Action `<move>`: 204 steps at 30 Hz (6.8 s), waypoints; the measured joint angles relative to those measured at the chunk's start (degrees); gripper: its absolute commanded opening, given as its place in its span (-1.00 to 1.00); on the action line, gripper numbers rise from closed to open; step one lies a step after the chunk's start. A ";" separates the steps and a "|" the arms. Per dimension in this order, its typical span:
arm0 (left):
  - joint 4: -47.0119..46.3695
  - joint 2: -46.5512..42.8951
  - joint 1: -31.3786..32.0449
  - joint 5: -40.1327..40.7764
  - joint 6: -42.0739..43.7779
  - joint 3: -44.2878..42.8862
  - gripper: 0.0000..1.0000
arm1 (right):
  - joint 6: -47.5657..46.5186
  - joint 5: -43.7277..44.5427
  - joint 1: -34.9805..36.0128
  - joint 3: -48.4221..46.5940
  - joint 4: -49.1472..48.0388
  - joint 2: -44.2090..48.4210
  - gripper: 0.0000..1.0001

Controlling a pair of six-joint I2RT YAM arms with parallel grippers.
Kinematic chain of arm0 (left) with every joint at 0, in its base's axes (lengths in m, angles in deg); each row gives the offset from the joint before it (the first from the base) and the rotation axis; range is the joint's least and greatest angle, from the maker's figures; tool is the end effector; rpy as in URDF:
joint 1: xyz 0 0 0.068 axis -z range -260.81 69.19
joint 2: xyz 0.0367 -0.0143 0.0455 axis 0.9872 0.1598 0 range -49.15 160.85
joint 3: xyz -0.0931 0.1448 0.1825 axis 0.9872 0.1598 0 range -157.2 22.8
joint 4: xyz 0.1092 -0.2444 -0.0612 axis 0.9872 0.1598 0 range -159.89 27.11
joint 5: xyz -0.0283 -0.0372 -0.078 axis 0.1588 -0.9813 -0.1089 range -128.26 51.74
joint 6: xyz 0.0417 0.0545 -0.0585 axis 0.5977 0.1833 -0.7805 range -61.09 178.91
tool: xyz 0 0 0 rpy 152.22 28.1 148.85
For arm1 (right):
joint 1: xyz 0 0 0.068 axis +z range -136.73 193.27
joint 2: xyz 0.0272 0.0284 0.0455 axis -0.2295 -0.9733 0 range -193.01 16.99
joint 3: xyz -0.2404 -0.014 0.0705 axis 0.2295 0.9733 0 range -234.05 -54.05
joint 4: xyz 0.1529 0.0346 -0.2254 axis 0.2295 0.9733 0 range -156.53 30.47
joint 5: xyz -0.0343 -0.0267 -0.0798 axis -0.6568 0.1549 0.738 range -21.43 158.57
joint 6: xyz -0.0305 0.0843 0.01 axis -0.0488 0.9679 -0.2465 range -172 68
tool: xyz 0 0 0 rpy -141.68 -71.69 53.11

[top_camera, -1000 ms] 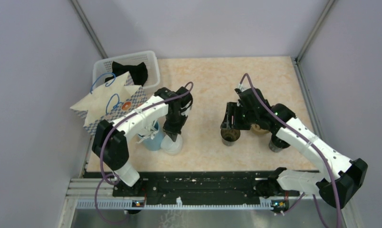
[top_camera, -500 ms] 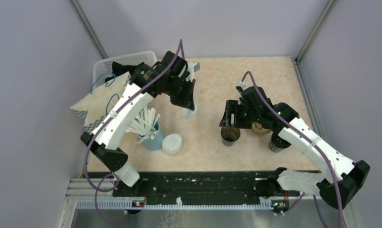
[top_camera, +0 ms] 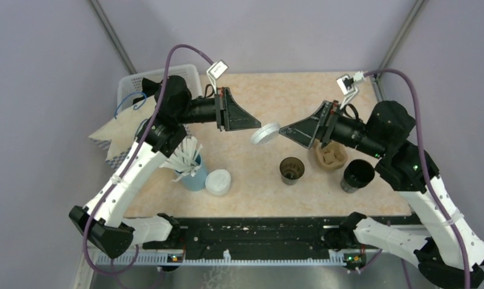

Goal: Pack the takeout coffee

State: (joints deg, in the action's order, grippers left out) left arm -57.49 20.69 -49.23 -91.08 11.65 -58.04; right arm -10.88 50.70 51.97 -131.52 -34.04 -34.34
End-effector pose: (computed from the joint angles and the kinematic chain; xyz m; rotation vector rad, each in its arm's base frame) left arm 0.2239 -0.2129 0.4453 0.5901 1.8155 -1.7233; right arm 0.1601 0.1600 0.4532 -0.2196 1.8408 1.2755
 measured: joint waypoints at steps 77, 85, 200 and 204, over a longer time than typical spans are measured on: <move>-31.30 17.42 28.11 30.16 68.11 49.81 -0.30 | -0.74 28.94 0.00 -2.51 31.06 10.34 0.87; -32.50 17.79 28.13 32.98 67.98 49.72 -0.74 | -0.39 28.48 0.00 -2.51 31.04 10.19 0.87; -38.05 -4.35 -0.74 12.33 -47.17 30.86 -1.00 | -2.12 15.43 9.51 1.09 2.67 -12.09 0.79; -38.07 -4.35 -0.74 12.37 -47.17 30.86 -1.00 | -2.14 15.45 9.51 1.09 2.67 -12.11 0.78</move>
State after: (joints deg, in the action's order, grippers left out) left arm -95.56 16.34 -49.98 -78.71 -35.52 -27.18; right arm -13.02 66.15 61.47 -130.43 -31.37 -46.45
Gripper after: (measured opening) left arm 0.007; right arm 0.898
